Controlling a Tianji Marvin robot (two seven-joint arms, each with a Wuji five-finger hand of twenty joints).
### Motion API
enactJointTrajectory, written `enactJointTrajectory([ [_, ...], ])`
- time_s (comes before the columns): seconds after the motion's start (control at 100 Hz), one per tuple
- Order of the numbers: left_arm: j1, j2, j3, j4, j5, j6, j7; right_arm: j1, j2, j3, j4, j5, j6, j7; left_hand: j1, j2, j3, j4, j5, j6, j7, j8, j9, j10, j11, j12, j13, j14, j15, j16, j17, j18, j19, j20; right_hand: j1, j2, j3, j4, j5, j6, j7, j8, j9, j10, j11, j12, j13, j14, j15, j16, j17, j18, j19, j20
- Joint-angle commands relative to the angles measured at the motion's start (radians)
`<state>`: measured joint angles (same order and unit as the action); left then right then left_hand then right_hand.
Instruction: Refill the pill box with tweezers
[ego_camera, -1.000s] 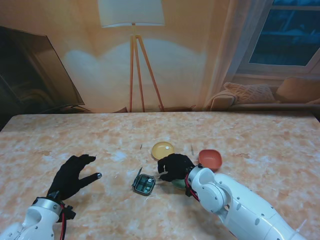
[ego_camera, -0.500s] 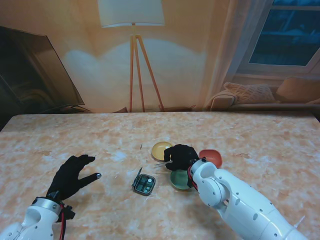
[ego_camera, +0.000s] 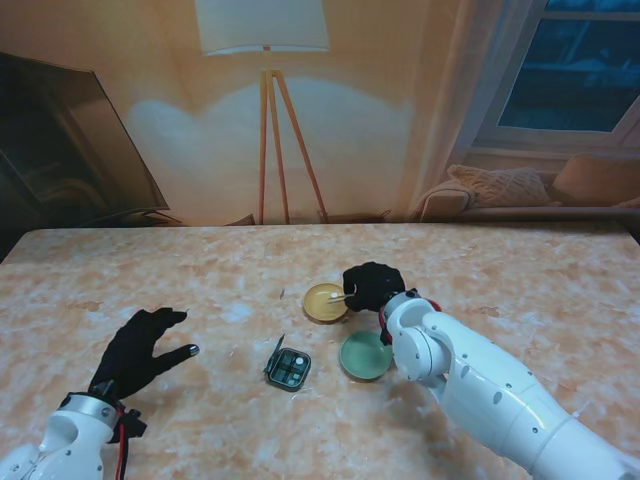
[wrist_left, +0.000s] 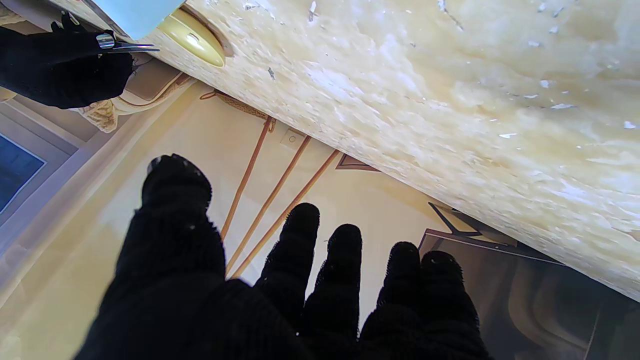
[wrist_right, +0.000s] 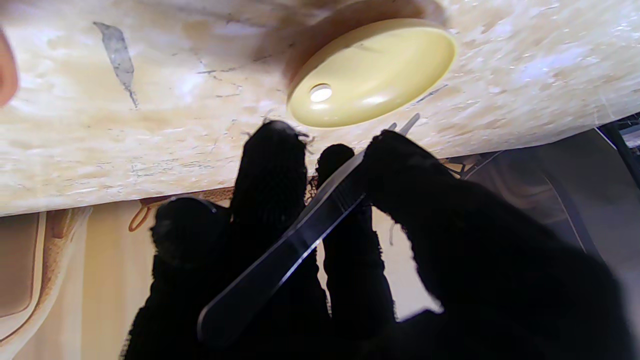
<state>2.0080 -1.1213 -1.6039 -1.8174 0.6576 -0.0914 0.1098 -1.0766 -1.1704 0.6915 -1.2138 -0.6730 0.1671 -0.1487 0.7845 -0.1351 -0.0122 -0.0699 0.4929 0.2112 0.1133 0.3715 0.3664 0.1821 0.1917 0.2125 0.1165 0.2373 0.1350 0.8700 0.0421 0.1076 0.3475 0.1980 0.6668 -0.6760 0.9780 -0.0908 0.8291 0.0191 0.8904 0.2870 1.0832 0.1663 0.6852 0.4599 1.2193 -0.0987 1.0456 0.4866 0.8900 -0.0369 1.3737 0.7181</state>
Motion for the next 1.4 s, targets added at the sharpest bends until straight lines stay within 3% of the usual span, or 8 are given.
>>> enactJointTrajectory([
  [0.0, 0.006, -0.001, -0.004, -0.009, 0.003, 0.000, -0.013, 0.011, -0.014, -0.008, 0.018, 0.002, 0.008, 0.012, -0.009, 0.031, -0.016, 0.020, 0.020, -0.004, 0.004, -0.009, 0.002, -0.025, -0.003, -0.010, -0.008, -0.017, -0.002, 0.006, 0.001, -0.059, -0.002, 0.002, 0.053, 0.024, 0.020, 0.001, 0.024, -0.038, 0.040, -0.004, 0.039, 0.027, 0.028, 0.017, 0.001, -0.012, 0.032, 0.013, 0.020, -0.060, 0.022, 0.022],
  [0.7, 0.012, 0.000, -0.019, -0.014, 0.005, -0.004, -0.023, 0.144, -0.051, -0.144, 0.181, 0.035, 0.048, 0.031, -0.017, 0.037, -0.016, 0.020, 0.018, -0.003, 0.003, -0.009, 0.001, -0.023, -0.004, -0.010, -0.010, -0.017, -0.002, 0.000, -0.001, -0.059, -0.002, 0.002, 0.035, 0.010, 0.019, -0.006, -0.005, -0.025, 0.023, -0.010, 0.011, 0.027, 0.010, 0.007, -0.022, -0.006, 0.013, 0.008, 0.002, -0.058, 0.001, 0.015],
  [1.39, 0.007, 0.001, -0.023, -0.010, 0.003, -0.005, -0.030, 0.207, -0.096, -0.209, 0.286, 0.080, 0.060, 0.016, -0.028, 0.042, -0.017, 0.020, 0.017, -0.001, 0.001, -0.011, 0.000, -0.022, -0.006, -0.011, -0.012, -0.015, -0.003, -0.004, -0.002, -0.058, -0.002, 0.003, 0.012, 0.007, 0.015, -0.012, -0.034, -0.010, 0.002, -0.014, -0.023, 0.026, -0.011, -0.002, -0.052, 0.010, -0.018, 0.005, -0.026, -0.043, -0.029, 0.010],
])
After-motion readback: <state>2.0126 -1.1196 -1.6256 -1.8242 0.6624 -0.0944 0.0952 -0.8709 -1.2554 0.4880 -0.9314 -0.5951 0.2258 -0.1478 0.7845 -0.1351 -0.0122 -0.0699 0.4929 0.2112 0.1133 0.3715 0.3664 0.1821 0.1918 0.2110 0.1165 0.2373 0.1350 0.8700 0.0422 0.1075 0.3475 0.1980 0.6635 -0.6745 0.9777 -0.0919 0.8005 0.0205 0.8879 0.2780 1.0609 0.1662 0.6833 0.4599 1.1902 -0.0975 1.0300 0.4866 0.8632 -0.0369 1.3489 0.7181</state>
